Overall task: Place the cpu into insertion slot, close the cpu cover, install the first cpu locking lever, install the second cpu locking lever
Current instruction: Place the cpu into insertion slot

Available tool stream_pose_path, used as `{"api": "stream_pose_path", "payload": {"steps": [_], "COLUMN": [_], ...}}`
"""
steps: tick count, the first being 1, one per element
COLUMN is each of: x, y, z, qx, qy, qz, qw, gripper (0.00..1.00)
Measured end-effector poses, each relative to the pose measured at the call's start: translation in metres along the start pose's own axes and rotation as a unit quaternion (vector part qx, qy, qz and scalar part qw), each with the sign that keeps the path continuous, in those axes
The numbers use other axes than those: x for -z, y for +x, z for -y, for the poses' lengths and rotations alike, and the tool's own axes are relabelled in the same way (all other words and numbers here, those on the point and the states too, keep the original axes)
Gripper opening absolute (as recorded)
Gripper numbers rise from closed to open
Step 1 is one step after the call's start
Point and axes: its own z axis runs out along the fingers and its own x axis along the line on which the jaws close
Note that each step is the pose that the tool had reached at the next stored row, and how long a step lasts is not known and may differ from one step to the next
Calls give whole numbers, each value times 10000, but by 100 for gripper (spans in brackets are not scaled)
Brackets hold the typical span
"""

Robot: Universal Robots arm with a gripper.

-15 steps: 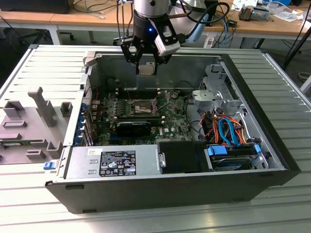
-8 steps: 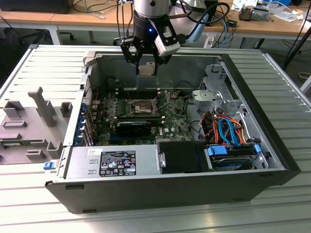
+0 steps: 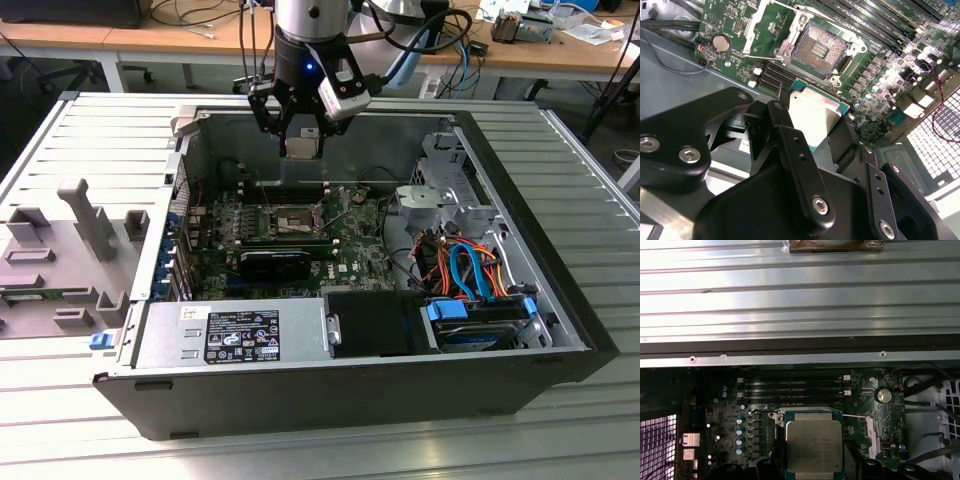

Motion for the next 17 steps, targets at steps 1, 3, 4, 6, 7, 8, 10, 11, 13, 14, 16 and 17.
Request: {"api": "stream_pose_path", "payload": {"steps": [1, 3, 4, 6, 7, 8, 10, 11, 13, 14, 16, 17], "x": [-1, -4, -6, -12, -13, -15, -18, -19, -22, -24, -55, -56], "y": [0, 0, 0, 0, 0, 0, 0, -1, -1, -1, -1, -1], "z": [0, 0, 1, 1, 1, 2, 2, 2, 2, 2, 5, 5], "qx": [0, 0, 0, 0, 0, 0, 0, 0, 0, 0, 0, 0], "qy": [0, 0, 0, 1, 1, 1, 1, 1, 1, 1, 2, 2], "qz": [0, 0, 0, 0, 0, 0, -1, 0, 0, 0, 0, 0], "qw": [10000, 10000, 10000, 10000, 10000, 10000, 10000, 10000, 10000, 10000, 10000, 10000], "gripper": [54, 54, 54, 54, 54, 54, 54, 54, 54, 54, 54, 54]}}
